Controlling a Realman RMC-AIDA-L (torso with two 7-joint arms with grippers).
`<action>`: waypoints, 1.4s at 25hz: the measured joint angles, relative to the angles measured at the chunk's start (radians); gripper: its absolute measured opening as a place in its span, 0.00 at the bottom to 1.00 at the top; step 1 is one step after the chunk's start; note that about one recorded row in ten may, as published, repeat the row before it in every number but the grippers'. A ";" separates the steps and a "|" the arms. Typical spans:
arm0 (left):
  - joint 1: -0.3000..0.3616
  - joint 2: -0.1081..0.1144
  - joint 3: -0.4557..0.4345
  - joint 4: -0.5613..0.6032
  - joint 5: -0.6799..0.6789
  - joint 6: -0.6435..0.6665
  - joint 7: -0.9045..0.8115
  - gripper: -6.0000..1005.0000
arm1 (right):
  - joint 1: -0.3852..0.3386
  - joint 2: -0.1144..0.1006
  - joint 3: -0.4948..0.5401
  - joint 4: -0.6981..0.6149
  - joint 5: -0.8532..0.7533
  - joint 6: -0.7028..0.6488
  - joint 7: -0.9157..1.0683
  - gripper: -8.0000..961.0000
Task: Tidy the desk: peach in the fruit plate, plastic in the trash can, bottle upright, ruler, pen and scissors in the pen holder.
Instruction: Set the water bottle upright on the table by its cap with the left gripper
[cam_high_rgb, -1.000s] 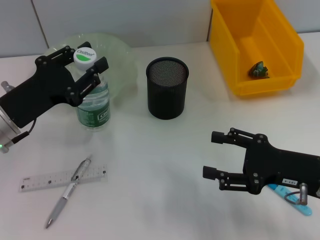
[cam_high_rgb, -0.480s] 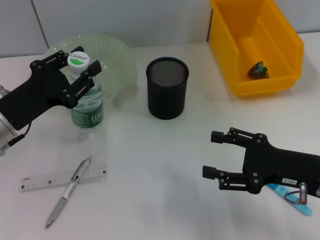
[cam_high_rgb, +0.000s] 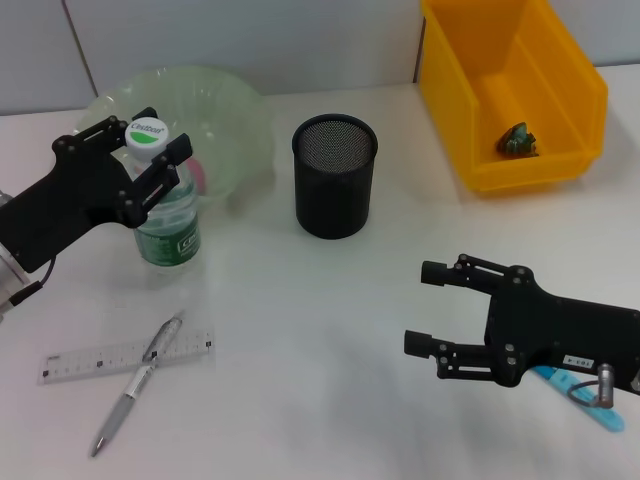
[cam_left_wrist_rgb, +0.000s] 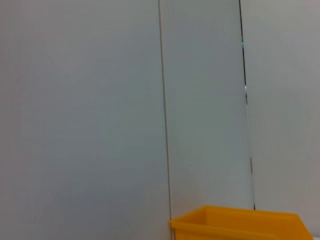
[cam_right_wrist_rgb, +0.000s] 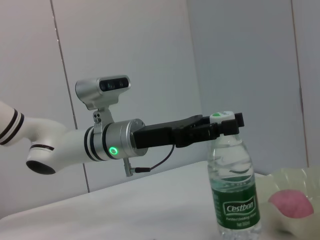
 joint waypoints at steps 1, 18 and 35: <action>0.010 0.000 0.000 0.001 0.000 -0.002 0.000 0.45 | 0.000 0.000 0.000 0.000 0.000 0.000 0.000 0.87; 0.051 0.006 -0.029 0.024 0.000 0.003 -0.015 0.45 | 0.000 0.000 0.000 0.000 0.000 0.000 0.001 0.87; 0.050 0.005 -0.035 0.025 -0.001 -0.002 -0.018 0.45 | 0.004 0.000 0.000 -0.001 0.000 -0.001 0.010 0.87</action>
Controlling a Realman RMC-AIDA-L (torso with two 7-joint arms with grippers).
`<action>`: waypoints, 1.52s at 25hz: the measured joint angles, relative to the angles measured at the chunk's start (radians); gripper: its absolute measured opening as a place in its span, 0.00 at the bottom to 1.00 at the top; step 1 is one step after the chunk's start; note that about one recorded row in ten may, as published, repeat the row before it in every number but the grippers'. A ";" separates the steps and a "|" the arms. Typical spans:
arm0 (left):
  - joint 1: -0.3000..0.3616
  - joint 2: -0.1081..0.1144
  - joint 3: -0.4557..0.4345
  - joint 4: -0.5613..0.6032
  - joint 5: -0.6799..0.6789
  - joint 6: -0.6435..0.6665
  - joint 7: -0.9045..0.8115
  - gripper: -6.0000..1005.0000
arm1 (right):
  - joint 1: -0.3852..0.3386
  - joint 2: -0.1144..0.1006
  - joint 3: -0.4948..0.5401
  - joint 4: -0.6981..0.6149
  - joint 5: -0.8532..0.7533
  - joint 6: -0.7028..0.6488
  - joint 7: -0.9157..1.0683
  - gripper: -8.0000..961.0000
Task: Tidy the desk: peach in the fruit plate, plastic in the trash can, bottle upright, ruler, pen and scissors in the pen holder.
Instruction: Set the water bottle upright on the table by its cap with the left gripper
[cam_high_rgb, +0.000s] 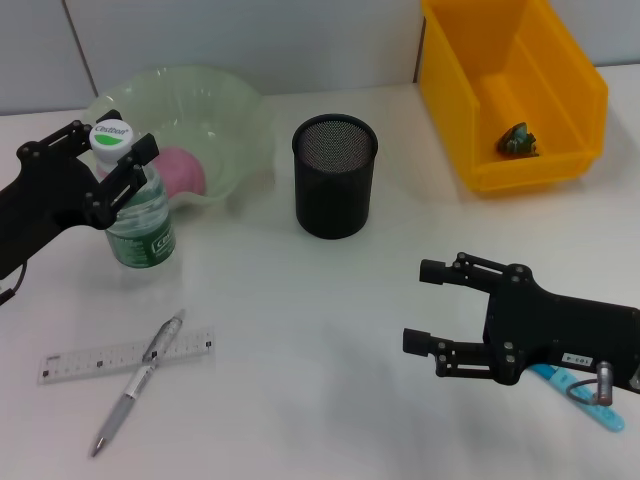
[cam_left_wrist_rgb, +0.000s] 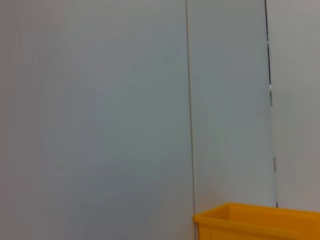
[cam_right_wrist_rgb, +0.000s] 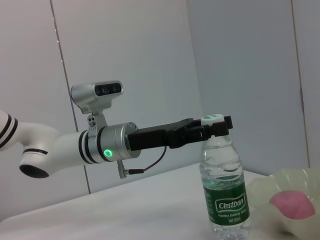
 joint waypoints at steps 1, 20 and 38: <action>0.000 -0.001 0.000 0.000 0.000 0.000 0.000 0.45 | 0.000 0.000 0.000 0.000 0.000 0.000 0.000 0.87; -0.005 -0.001 0.000 -0.002 0.003 -0.018 0.000 0.45 | 0.004 0.000 -0.004 0.001 0.000 0.001 0.001 0.87; -0.007 -0.002 0.003 -0.007 0.005 -0.044 0.002 0.45 | 0.004 0.000 -0.002 0.001 -0.003 0.001 0.001 0.87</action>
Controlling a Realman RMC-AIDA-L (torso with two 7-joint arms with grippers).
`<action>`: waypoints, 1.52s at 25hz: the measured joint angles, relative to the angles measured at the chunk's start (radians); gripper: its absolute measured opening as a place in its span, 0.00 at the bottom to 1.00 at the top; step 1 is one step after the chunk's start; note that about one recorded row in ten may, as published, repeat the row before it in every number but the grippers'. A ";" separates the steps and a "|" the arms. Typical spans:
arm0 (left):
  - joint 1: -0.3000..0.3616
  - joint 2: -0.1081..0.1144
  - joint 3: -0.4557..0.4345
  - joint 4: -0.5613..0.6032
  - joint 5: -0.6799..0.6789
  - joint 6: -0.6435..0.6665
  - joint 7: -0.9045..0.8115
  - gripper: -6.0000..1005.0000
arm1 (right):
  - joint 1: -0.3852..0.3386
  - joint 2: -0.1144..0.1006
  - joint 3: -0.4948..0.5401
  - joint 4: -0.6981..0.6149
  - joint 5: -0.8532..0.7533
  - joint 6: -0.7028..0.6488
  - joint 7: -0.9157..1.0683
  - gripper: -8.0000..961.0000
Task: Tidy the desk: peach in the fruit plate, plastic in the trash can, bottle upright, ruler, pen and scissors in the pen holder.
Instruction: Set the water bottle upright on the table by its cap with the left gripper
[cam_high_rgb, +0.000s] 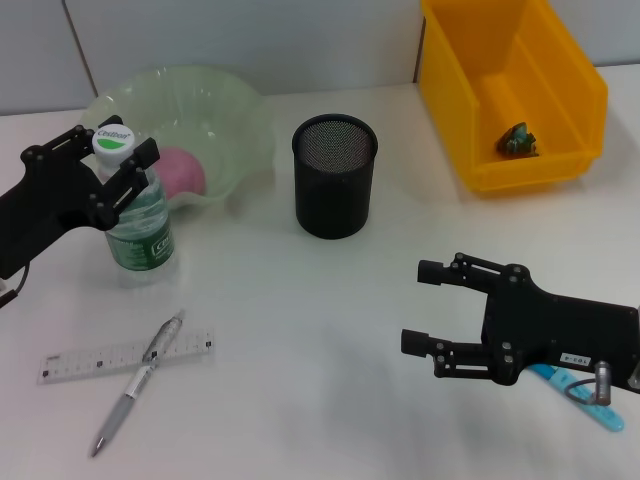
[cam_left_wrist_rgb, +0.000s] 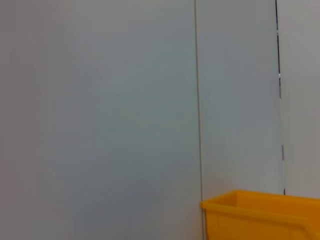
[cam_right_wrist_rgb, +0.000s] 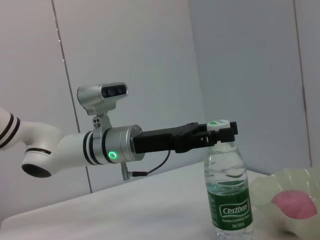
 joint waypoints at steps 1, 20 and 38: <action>0.000 0.000 0.000 -0.001 0.000 -0.004 0.000 0.45 | 0.000 0.000 0.000 0.000 0.000 0.000 0.000 0.87; 0.003 -0.003 0.003 -0.006 -0.004 -0.037 -0.001 0.45 | 0.001 0.000 -0.004 0.001 0.000 0.000 0.000 0.86; 0.006 -0.004 0.003 -0.008 -0.001 -0.046 -0.015 0.52 | 0.008 0.000 -0.008 0.001 0.000 0.002 0.000 0.86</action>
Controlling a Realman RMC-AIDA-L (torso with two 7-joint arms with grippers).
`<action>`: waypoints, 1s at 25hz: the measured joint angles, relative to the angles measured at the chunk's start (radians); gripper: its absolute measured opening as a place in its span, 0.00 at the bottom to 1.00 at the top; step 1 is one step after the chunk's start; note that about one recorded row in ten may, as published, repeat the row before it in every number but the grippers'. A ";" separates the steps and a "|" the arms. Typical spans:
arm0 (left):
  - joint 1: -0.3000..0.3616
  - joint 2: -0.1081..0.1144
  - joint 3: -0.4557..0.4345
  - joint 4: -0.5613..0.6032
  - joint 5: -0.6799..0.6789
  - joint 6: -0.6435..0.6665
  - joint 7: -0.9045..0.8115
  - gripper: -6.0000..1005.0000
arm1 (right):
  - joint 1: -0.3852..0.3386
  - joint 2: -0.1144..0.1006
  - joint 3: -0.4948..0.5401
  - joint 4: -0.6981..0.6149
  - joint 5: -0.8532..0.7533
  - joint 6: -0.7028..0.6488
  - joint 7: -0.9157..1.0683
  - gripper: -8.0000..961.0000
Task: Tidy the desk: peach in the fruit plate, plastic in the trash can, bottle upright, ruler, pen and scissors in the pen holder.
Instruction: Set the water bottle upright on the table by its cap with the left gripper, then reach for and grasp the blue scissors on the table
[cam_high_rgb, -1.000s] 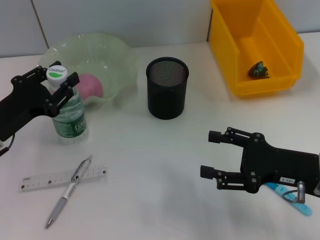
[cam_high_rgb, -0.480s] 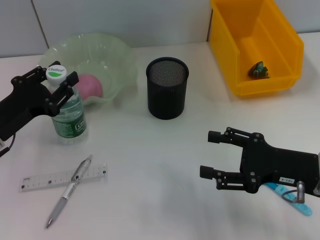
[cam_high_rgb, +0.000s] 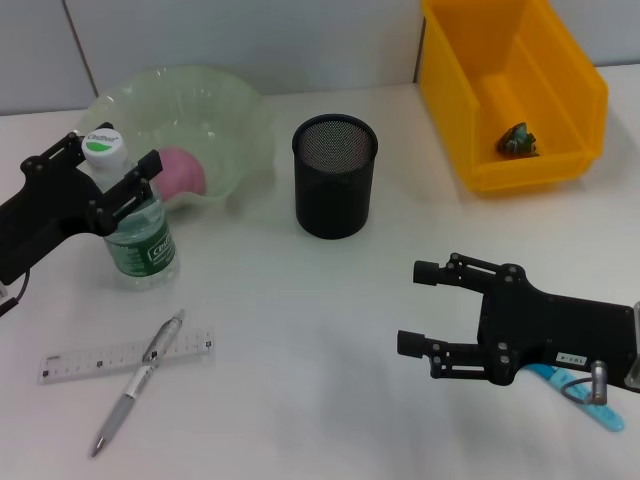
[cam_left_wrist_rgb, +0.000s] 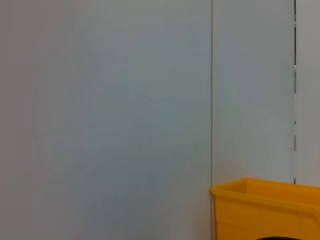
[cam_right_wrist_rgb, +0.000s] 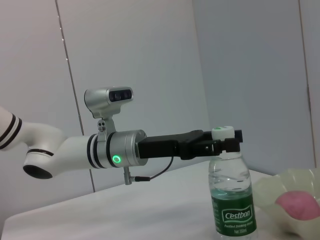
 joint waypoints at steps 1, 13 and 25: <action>0.000 0.000 0.000 0.000 0.000 0.000 0.000 0.52 | 0.000 0.000 0.000 0.000 0.000 0.000 0.000 0.86; 0.012 0.006 -0.006 0.013 -0.001 0.031 -0.001 0.80 | 0.002 0.000 0.008 0.000 0.000 0.000 0.001 0.86; 0.182 0.012 0.001 0.127 0.014 0.174 -0.013 0.80 | -0.008 -0.010 0.129 -0.050 -0.031 0.000 0.161 0.86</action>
